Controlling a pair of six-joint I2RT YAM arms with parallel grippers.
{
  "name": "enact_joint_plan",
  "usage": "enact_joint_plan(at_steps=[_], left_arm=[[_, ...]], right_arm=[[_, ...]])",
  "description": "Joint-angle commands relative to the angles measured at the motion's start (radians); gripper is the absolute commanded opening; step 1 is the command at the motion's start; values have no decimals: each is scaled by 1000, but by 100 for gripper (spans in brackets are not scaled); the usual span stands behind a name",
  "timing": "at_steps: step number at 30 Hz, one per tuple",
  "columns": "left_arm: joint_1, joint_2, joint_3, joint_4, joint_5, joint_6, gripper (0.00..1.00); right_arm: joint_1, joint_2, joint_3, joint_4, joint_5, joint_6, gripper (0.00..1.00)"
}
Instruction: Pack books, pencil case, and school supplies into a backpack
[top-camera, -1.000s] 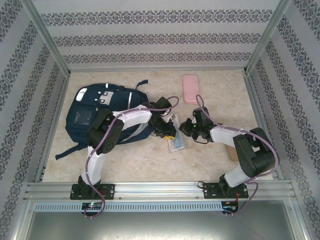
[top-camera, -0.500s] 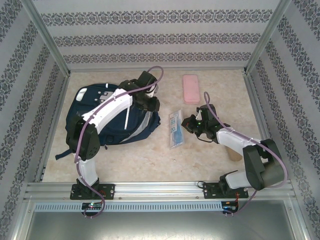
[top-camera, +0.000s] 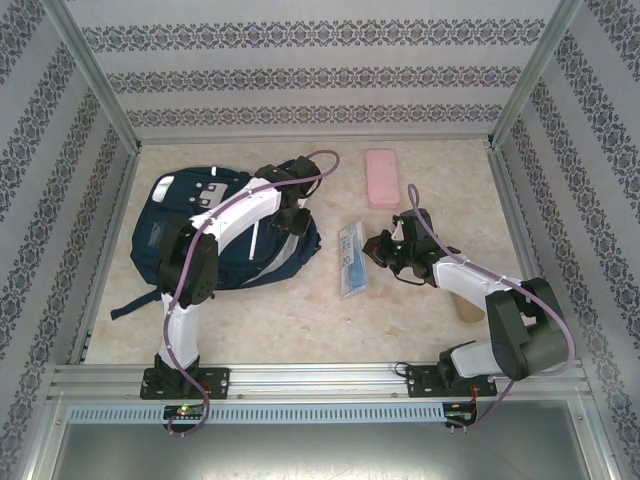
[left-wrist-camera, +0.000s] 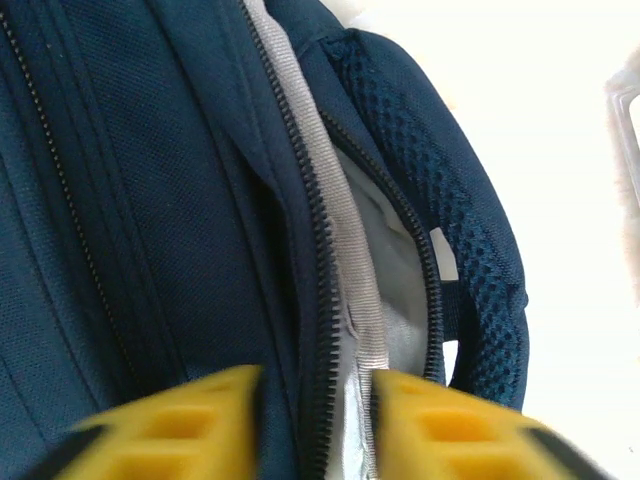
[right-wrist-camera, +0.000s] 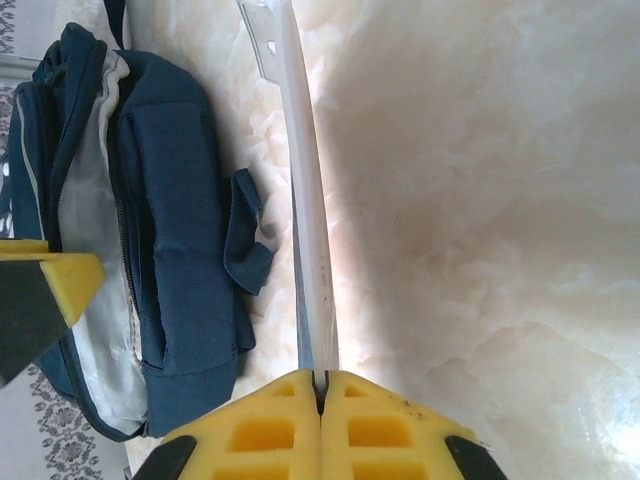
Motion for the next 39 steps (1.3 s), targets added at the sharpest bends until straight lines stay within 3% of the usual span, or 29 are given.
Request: enact_joint_plan(at_steps=[1,9,19,25,35,39], left_arm=[[-2,-18,5,-33,-41,6,0],[55,-217,98,-40,-47,-26,0],[260,-413,76,43,233,-69,0],[335,-476,25,105,385,-114,0],[361,-513,-26,117,462,-149,0],[363,-527,-54,123,468,-149,0]], right_arm=[[17,-11,50,29,-36,12,0],[63,57,137,211,-85,112,0],[175,337,386,473,-105,284,0],[286,564,596,582,-71,391,0],[437,907,979,551,20,498,0],[468,977,1084,460,20,470,10]])
